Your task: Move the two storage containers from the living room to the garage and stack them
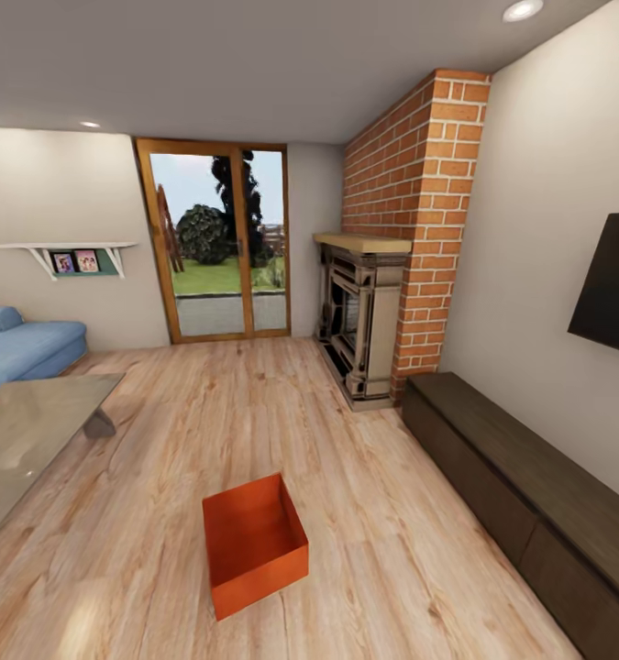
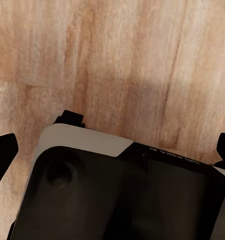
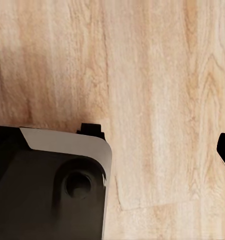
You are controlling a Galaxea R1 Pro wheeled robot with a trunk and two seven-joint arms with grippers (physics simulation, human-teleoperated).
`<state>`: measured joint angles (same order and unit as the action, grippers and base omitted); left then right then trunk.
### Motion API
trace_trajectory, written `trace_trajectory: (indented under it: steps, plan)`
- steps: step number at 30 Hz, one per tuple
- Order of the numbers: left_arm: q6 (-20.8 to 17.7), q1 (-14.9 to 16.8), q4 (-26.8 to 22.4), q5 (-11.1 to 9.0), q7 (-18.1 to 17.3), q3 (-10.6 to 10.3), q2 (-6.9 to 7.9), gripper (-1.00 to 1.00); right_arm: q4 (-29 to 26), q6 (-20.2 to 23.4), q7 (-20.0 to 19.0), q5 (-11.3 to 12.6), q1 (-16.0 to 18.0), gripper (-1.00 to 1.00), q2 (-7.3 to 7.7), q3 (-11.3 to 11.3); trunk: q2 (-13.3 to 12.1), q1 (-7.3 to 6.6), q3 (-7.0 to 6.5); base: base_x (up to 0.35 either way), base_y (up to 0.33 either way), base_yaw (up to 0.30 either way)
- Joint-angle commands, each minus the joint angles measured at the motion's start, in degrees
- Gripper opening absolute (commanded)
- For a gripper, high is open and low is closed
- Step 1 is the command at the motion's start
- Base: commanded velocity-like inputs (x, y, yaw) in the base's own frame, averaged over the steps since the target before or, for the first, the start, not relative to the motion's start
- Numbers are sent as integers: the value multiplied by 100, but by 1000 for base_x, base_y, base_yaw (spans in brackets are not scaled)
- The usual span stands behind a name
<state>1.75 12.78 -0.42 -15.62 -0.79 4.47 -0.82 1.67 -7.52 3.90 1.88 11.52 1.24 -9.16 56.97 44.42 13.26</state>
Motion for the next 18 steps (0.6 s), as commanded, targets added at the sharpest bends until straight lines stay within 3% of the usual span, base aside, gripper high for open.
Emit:
trace_trajectory:
  steps: [1,18]
  plan:
    - [18,5,6,-13,-9,40,1,100,18,-31,17,21,8,100,-3,-43,4,3,7,275,-140,0]
    - [10,5,7,-29,-9,44,12,100,18,-31,-2,23,8,100,-26,-33,4,3,7,308,-30,0]
